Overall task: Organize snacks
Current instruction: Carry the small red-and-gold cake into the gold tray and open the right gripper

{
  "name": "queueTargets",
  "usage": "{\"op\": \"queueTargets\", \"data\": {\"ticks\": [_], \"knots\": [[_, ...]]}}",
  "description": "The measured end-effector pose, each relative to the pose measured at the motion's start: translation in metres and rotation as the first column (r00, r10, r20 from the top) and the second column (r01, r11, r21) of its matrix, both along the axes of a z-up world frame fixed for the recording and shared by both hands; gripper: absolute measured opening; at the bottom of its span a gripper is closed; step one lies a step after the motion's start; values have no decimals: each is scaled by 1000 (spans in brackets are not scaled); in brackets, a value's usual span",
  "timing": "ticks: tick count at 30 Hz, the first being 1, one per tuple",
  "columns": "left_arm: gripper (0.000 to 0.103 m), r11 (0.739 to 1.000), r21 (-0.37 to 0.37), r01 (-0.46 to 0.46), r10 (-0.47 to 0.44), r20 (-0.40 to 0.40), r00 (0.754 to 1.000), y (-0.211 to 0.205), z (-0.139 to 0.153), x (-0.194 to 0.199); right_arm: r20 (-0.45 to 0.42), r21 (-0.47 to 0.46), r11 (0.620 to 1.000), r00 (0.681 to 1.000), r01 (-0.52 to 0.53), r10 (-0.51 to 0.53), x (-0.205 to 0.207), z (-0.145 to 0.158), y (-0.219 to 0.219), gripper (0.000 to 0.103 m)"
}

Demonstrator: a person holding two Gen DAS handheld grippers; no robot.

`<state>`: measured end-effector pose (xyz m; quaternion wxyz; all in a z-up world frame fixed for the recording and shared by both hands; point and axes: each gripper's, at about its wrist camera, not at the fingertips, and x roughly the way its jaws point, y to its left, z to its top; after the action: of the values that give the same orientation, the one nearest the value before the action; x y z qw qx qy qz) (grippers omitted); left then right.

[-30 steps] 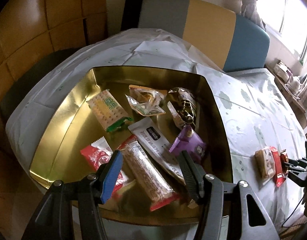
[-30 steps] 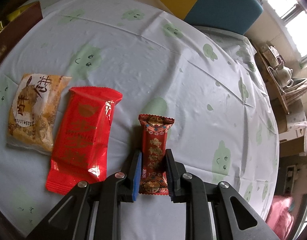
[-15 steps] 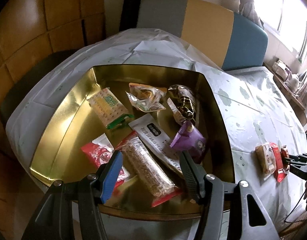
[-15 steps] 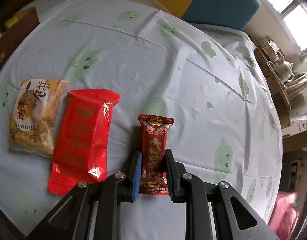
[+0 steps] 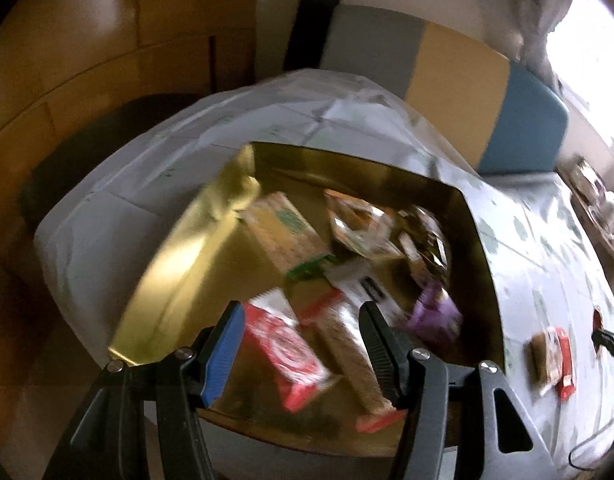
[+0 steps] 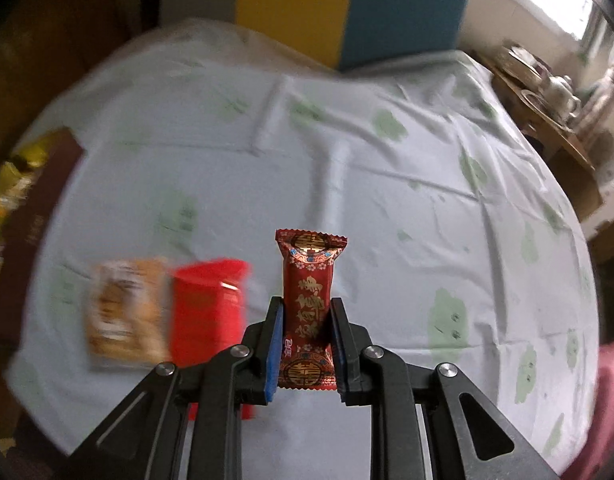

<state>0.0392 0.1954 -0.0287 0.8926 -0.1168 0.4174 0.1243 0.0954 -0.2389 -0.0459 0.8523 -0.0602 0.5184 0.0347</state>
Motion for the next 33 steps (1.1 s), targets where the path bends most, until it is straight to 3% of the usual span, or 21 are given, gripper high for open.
{"op": "queueTargets", "data": {"ticks": [6, 13, 18, 26, 33], "knots": [[60, 999, 1, -47, 47, 15, 999, 18, 5, -5, 71, 158, 965, 978, -207, 198, -10, 31, 77, 22], [60, 999, -3, -49, 49, 21, 999, 22, 7, -7, 136, 287, 850, 897, -442, 421, -27, 51, 190, 22], [60, 999, -8, -49, 50, 12, 999, 23, 2, -9, 94, 395, 764, 850, -510, 519, -31, 36, 258, 25], [60, 999, -11, -34, 34, 0, 999, 19, -4, -10, -23, 364, 766, 818, -529, 575, -39, -13, 294, 28], [60, 1000, 17, 1, -1, 9, 1000, 7, 0, -10, 11, 331, 773, 821, -542, 571, -46, -5, 282, 28]]}}
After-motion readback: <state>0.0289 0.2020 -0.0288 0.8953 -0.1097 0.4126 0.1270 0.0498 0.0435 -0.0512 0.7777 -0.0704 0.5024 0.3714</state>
